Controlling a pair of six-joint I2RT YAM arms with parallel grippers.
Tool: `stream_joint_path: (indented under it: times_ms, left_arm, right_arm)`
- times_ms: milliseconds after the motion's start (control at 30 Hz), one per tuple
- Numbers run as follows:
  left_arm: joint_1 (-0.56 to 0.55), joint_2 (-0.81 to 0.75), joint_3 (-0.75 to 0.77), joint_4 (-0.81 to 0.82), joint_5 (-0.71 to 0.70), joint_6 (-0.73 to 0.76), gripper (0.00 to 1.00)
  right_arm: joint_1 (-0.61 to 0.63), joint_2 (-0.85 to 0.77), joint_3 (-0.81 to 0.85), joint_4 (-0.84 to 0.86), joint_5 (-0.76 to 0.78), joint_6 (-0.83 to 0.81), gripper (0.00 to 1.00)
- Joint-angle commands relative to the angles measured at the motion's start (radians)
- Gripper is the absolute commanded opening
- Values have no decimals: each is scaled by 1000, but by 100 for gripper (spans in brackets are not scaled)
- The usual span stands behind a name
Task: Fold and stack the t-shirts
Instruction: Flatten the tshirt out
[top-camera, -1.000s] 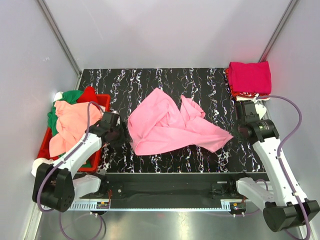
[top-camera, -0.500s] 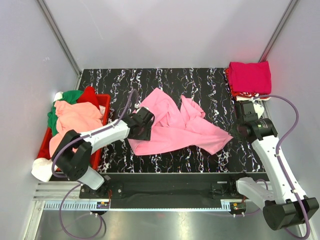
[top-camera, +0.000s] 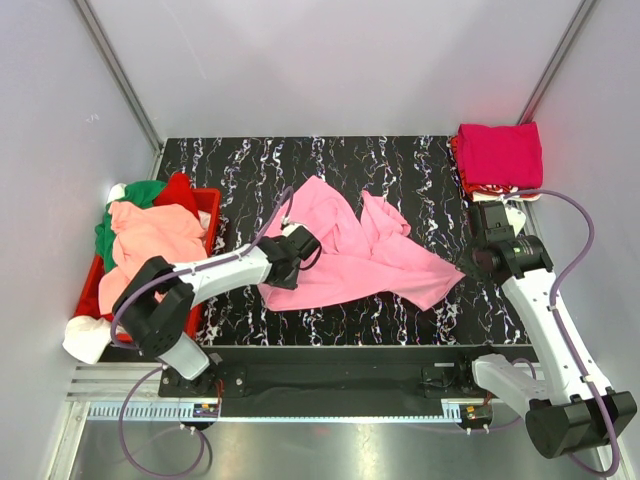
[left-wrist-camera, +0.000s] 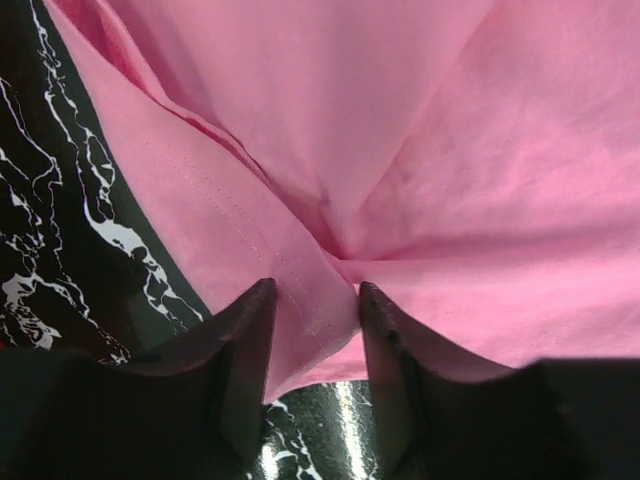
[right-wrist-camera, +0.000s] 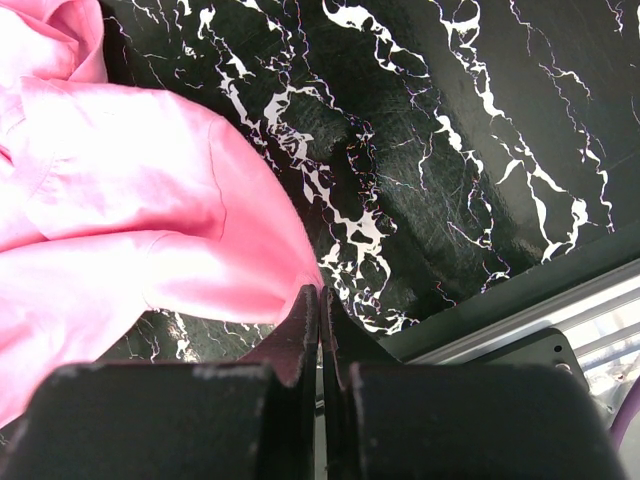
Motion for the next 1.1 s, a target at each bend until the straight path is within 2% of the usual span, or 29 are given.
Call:
stream_joint_path:
  times_ms: [0, 67, 100, 233, 367, 433, 467, 500, 600, 700, 733, 767, 833, 867, 933, 1000, 1067]
  left_arm:
    - [-7, 15, -1, -4, -64, -10, 31]
    - [-7, 17, -6, -13, -78, -16, 19]
    - [-7, 15, -6, -14, -81, -17, 0]
    - [-7, -17, 11, -53, -101, -29, 0]
    - [-7, -140, 152, -250, -153, -45, 0]
    - [1, -239, 296, -354, -170, -37, 0]
    - [6, -296, 348, -384, -165, -25, 0]
    - [18, -319, 462, -413, -155, -17, 0]
    - [33, -384, 636, -522, -128, 1, 0]
    - [36, -433, 871, -603, -116, 10, 0]
    - [36, -442, 1001, -637, -119, 10, 0]
    - [36, -450, 1064, -648, -124, 10, 0]
    - [36, -467, 1232, -656, -121, 21, 0]
    - [36, -479, 1270, -648, -109, 39, 0]
    - [36, -505, 1299, -570, -67, 90, 0]
    - [36, -566, 1237, -490, -23, 133, 0]
    - [36, -598, 1189, -404, 14, 168, 0]
  right_arm:
    - [-6, -1, 2, 24, -6, -19, 0]
    - [-5, 0, 2, 26, -6, -20, 0]
    - [-6, 0, 2, 27, -7, -22, 0]
    - [-6, 2, 2, 26, -10, -22, 0]
    - [-8, -11, 80, 26, -53, -27, 0]
    - [-8, -17, 153, 4, -73, -27, 0]
    - [-8, -14, 251, -14, -44, -28, 0]
    - [-8, -11, 307, -35, -24, -34, 0]
    - [-8, 3, 546, -120, 46, -69, 0]
    - [-8, 6, 800, -189, 133, -89, 0]
    - [-8, 20, 871, -242, 161, -89, 0]
    - [-8, 31, 1014, -269, 186, -93, 0]
    - [-8, 58, 1155, -337, 258, -103, 0]
    - [-8, 66, 1277, -350, 282, -108, 0]
    - [-6, 71, 1400, -361, 336, -129, 0]
    - [-6, 37, 1421, -306, 382, -166, 0]
    - [-6, -1, 1363, -234, 407, -198, 0]
